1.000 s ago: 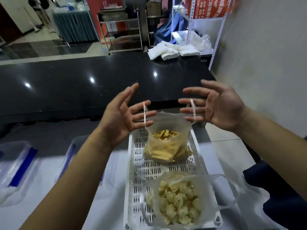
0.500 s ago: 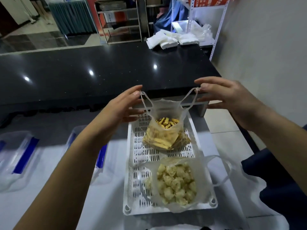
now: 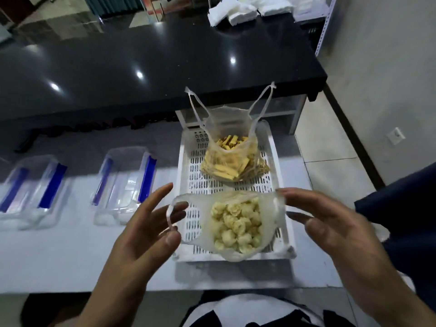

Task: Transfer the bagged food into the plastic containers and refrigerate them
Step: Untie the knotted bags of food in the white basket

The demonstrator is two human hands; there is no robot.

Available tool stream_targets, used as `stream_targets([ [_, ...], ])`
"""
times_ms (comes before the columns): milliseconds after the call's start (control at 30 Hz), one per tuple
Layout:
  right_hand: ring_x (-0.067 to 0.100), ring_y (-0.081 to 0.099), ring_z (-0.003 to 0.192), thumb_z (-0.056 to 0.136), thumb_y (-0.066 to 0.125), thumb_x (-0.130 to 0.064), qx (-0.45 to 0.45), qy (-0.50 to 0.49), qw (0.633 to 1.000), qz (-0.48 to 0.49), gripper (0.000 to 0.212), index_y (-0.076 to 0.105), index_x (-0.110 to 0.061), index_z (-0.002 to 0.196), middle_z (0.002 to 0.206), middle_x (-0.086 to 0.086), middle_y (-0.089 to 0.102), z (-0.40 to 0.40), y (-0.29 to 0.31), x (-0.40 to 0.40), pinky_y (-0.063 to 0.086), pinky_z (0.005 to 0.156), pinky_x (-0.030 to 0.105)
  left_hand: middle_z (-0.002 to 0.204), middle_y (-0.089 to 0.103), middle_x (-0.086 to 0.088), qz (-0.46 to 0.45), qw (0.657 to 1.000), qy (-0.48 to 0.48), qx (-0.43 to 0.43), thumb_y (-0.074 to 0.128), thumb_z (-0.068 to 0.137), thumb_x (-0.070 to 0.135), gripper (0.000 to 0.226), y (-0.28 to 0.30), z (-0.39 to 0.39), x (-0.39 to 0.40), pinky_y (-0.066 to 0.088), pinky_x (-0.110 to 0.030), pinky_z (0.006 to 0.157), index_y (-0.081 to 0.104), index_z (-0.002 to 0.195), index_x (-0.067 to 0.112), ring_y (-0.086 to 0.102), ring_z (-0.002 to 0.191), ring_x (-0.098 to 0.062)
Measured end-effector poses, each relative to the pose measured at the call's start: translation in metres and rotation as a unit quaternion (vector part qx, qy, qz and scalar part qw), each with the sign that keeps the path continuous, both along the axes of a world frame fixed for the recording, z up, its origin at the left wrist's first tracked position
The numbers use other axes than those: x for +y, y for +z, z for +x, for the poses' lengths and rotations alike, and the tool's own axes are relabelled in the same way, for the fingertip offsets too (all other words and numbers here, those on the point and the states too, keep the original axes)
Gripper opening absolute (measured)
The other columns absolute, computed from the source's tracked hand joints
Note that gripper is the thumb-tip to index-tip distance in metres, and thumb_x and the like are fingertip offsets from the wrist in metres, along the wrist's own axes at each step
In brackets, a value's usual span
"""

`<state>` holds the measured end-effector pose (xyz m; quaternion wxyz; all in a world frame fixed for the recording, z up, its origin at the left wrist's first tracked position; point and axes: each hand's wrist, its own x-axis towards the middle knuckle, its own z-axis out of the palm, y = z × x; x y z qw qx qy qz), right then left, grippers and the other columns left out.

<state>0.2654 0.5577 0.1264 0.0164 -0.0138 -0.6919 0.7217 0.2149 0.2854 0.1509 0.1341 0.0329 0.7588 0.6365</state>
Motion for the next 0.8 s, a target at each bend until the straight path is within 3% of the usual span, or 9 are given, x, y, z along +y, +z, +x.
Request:
stream_targets([
  [100,0.017,0.057,0.126,0.072,0.075,-0.060,0.037,-0.021,0.998,0.049,0.060,0.065,-0.032,0.123,0.132,-0.006,0.063,-0.001,-0.009,0.001,0.049,0.103,0.038,0.103,0.076,-0.008,-0.010,0.995,0.100,0.024,0.087,0.060,0.028,0.065,0.003,0.021,0.017,0.057,-0.022,0.084,0.068,0.121,0.040,0.072,0.104,-0.017],
  [167,0.018,0.054,0.130,0.077,0.073,-0.047,0.081,-0.011,0.993,0.090,0.043,0.068,-0.030,0.116,0.132,-0.007,0.061,-0.013,-0.009,0.008,0.047,0.104,0.043,0.093,0.076,-0.012,-0.005,0.986,0.164,0.034,0.075,0.066,0.022,0.055,0.012,0.027,0.028,0.057,-0.030,0.091,0.070,0.120,0.034,0.072,0.101,-0.024],
  [267,0.014,0.050,0.133,0.085,0.065,-0.022,0.149,0.057,0.978,0.135,0.026,0.070,-0.026,0.110,0.136,-0.006,0.057,-0.039,-0.003,0.024,0.045,0.107,0.036,0.092,0.077,-0.009,-0.029,0.982,0.183,0.025,0.067,0.071,0.021,0.052,0.030,0.030,0.046,0.046,-0.041,0.090,0.068,0.121,0.034,0.073,0.100,-0.019],
  [367,0.010,0.042,0.139,0.080,0.055,-0.001,0.173,0.153,0.958,0.169,0.050,0.070,-0.033,0.115,0.144,-0.010,0.050,-0.059,0.009,0.031,0.042,0.110,0.038,0.098,0.078,-0.002,-0.053,0.990,0.128,0.014,0.066,0.073,0.024,0.055,0.047,0.028,0.061,0.045,-0.036,0.088,0.061,0.126,0.041,0.072,0.102,-0.010],
  [467,0.006,0.031,0.144,0.080,0.052,-0.006,0.180,0.240,0.935,0.191,0.060,0.063,-0.042,0.127,0.151,-0.018,0.040,-0.072,0.018,0.028,0.042,0.108,0.048,0.109,0.077,0.006,-0.078,0.996,0.035,-0.004,0.081,0.077,0.028,0.068,0.053,0.022,0.073,0.054,-0.020,0.081,0.050,0.133,0.052,0.068,0.108,-0.002],
  [533,0.004,0.031,0.143,0.085,0.056,-0.015,0.192,0.248,0.925,0.212,0.054,0.059,-0.042,0.132,0.151,-0.018,0.039,-0.077,0.018,0.020,0.040,0.110,0.045,0.114,0.074,0.008,-0.084,0.996,-0.004,-0.007,0.080,0.075,0.035,0.072,0.049,0.018,0.079,0.053,-0.020,0.088,0.046,0.133,0.060,0.065,0.115,-0.003],
  [700,0.001,0.042,0.136,0.085,0.059,-0.028,0.182,0.168,0.945,0.214,0.040,0.064,-0.034,0.124,0.140,-0.014,0.050,-0.068,0.014,0.002,0.040,0.108,0.026,0.104,0.070,0.013,-0.137,0.988,-0.011,0.068,0.082,0.079,0.028,0.075,0.036,0.025,0.093,0.046,-0.001,0.072,0.042,0.133,0.062,0.063,0.106,0.009],
  [800,0.001,0.048,0.129,0.084,0.061,-0.033,0.180,0.106,0.952,0.225,0.035,0.067,-0.033,0.118,0.133,-0.015,0.055,-0.057,0.015,-0.003,0.043,0.104,0.021,0.099,0.070,0.015,-0.146,0.981,-0.010,0.123,0.078,0.085,0.025,0.067,0.026,0.026,0.095,0.052,-0.008,0.071,0.043,0.134,0.055,0.065,0.098,0.008],
])
